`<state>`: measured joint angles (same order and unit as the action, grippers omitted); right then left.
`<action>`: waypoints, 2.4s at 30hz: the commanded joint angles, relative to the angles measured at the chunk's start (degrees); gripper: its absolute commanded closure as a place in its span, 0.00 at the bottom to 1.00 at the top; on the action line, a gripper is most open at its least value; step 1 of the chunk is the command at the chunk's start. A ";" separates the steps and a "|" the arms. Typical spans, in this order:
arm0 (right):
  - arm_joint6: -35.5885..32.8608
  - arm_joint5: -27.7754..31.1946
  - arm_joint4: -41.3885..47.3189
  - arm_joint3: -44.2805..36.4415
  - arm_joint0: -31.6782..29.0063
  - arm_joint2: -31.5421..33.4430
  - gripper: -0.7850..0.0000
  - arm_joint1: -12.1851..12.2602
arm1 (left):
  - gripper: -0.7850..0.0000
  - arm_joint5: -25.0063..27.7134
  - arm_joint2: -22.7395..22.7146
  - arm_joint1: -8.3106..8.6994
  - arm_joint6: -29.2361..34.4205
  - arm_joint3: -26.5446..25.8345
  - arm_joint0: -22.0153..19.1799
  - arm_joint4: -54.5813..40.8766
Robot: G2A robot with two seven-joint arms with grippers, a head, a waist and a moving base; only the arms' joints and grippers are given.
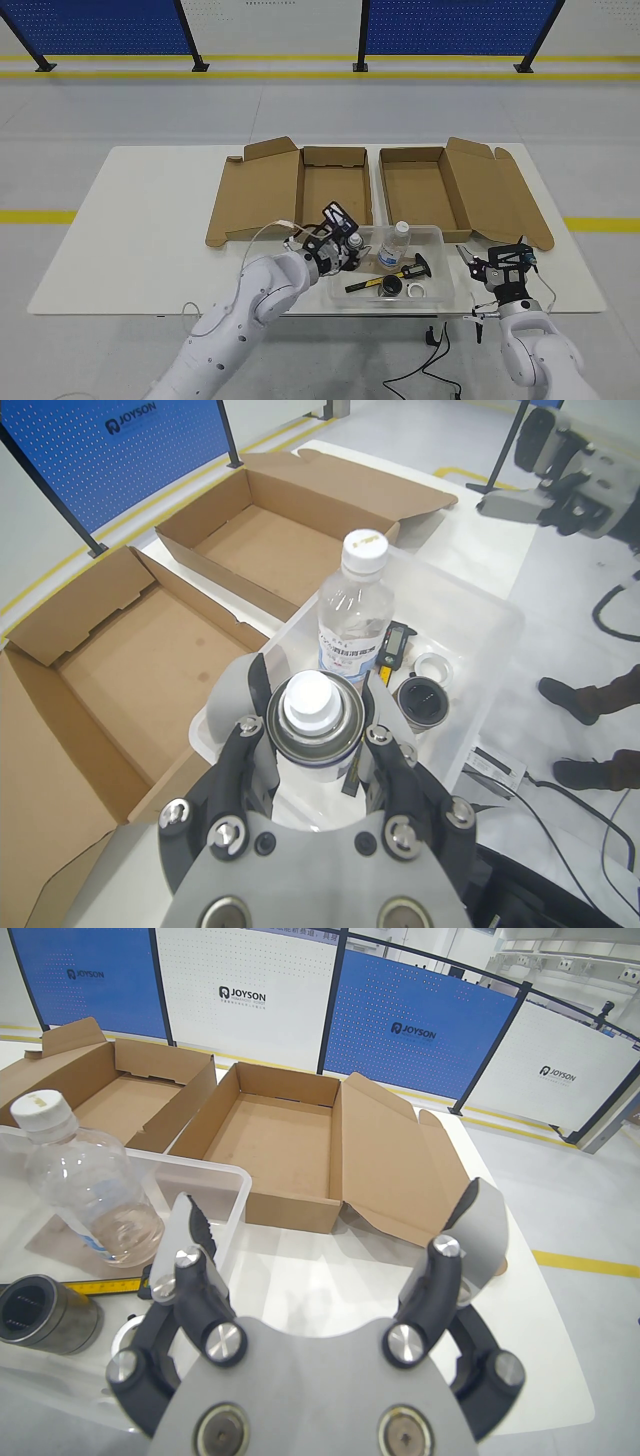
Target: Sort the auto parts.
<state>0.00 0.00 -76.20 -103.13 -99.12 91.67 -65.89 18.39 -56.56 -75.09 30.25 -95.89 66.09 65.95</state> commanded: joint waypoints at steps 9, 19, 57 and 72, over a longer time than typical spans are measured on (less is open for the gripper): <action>0.00 0.00 0.00 0.00 0.00 0.00 0.00 0.00 | 1.00 3.22 -8.19 1.72 7.92 -12.97 4.23 -8.93; 0.00 0.00 0.00 0.00 0.00 0.00 0.00 0.00 | 1.00 7.73 -14.98 3.49 17.19 -19.73 7.20 -18.50; 0.00 0.00 0.00 0.00 0.00 0.00 0.00 0.00 | 1.00 2.14 -6.65 3.94 4.80 -13.24 -0.53 -7.62; 0.00 0.00 0.00 0.00 0.00 0.00 0.00 0.00 | 1.00 -9.93 3.17 0.34 -7.76 9.34 -13.41 1.73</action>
<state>0.00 0.00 -76.20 -103.13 -99.12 91.67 -65.89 9.31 -54.06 -74.45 23.24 -88.68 53.62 67.25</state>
